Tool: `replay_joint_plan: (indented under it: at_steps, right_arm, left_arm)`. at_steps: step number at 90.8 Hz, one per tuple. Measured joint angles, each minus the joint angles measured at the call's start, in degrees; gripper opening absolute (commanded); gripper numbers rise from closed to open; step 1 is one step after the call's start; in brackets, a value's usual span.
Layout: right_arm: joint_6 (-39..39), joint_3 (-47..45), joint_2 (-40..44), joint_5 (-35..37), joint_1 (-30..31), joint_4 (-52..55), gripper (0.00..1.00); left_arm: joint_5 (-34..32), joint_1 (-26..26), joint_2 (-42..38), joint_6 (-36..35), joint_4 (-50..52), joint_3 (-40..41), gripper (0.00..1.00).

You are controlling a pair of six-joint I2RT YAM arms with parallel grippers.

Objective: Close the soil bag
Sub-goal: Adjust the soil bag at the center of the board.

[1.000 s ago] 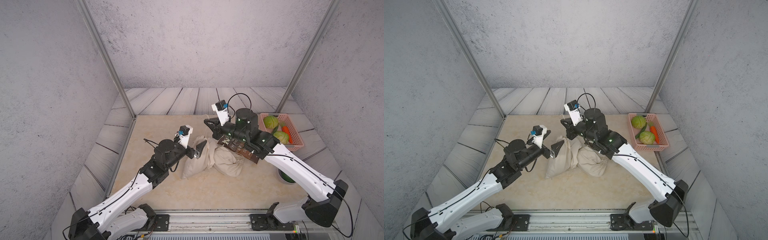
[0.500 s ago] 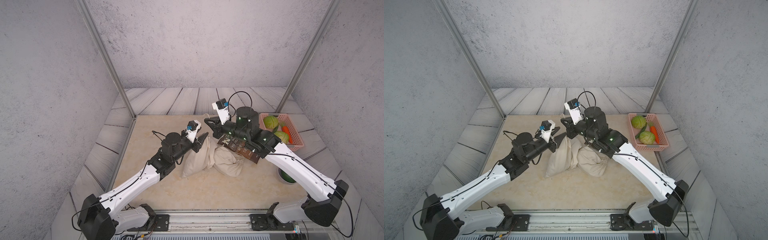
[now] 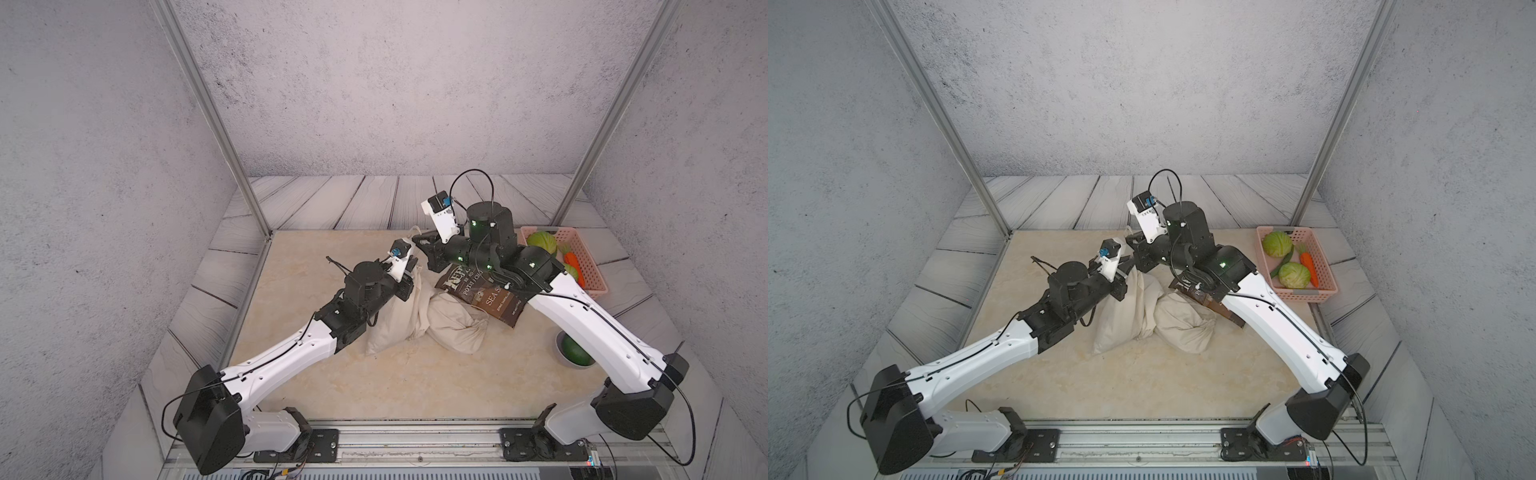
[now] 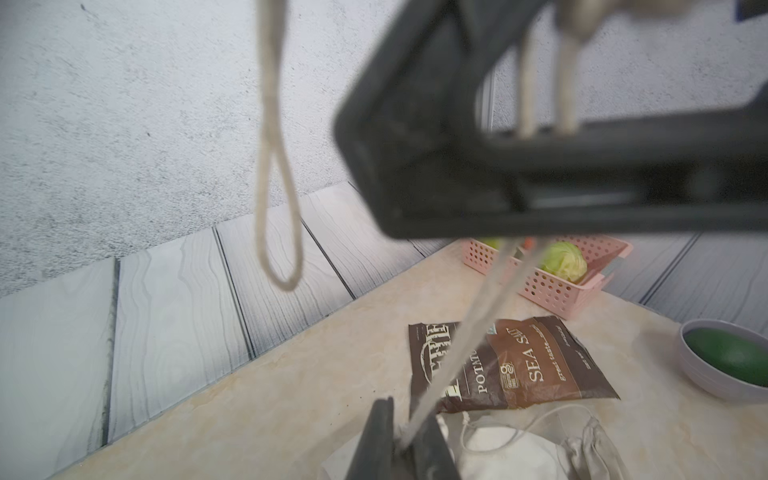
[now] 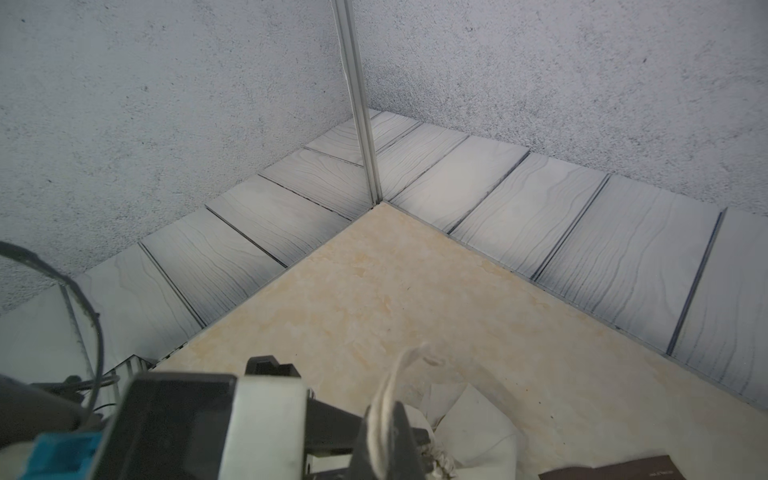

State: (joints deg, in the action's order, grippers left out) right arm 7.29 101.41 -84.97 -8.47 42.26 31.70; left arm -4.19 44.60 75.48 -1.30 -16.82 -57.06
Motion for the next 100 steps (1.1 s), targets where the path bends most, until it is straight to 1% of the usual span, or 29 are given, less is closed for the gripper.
replay_joint_plan:
  at_steps: [13, 21, 29, 35, 43, 55, 59, 61, 71, 75, 80, 86, 96, 100]
  right_arm:
    - [-1.4, 3.4, -0.1, 2.5, -1.6, 4.9, 0.00]
    - [-1.6, 4.1, -0.1, 3.2, -3.4, 6.6, 0.00]
    - [-1.5, 4.6, -0.1, 3.6, -5.7, 7.3, 0.00]
    - [-1.5, 4.7, -0.1, 4.0, -7.0, 9.1, 0.00]
    - [-1.3, 4.7, 0.2, 4.0, -8.4, 9.6, 0.00]
    - [-0.4, 4.6, 3.4, 3.4, -10.3, 8.2, 0.00]
    - [0.0, 4.4, 4.5, 2.8, -10.7, 8.5, 0.00]
    - [0.2, 4.3, 4.8, 2.5, -10.9, 8.6, 0.00]
    - [1.4, 3.8, 5.2, 0.8, -11.2, 8.2, 0.00]
    - [2.1, 3.5, 5.2, -0.3, -11.2, 7.8, 0.00]
    - [3.0, 3.0, 5.1, -2.2, -11.2, 6.9, 0.00]
    - [4.6, 2.0, 4.7, -5.1, -11.1, 4.3, 0.00]
    - [7.6, -0.4, 3.5, -10.5, -11.0, -1.9, 0.00]
    - [8.7, -1.2, 2.8, -12.5, -10.9, -4.6, 0.00]
  left_arm:
    - [-2.4, 1.6, 4.2, 1.7, -1.7, -3.2, 0.13]
    - [-3.8, 2.6, 7.5, 2.6, -2.2, -5.2, 0.18]
    - [-6.0, 3.2, 10.7, 3.4, -1.7, -6.2, 0.24]
    - [-6.5, 3.6, 13.0, 4.2, -2.1, -6.6, 0.26]
    - [-7.3, 3.9, 14.9, 5.2, -1.2, -7.0, 0.27]
    - [-10.0, 3.6, 18.3, 7.3, 5.3, -5.7, 0.27]
    - [-10.8, 3.5, 18.9, 8.1, 6.8, -5.4, 0.24]
    - [-11.3, 3.5, 18.9, 8.6, 7.7, -5.3, 0.20]
    - [-14.9, 3.0, 16.6, 11.6, 11.7, -5.2, 0.06]
    - [-16.8, 2.4, 14.9, 12.9, 13.1, -4.6, 0.03]
    - [-19.5, 1.5, 11.8, 14.5, 15.1, -3.3, 0.03]
    - [-23.2, 0.5, 7.1, 16.4, 17.1, -1.3, 0.07]
    - [-30.6, -0.9, -1.7, 18.5, 19.3, 3.2, 0.22]
    - [-33.0, -1.2, -3.9, 19.2, 18.9, 5.2, 0.27]
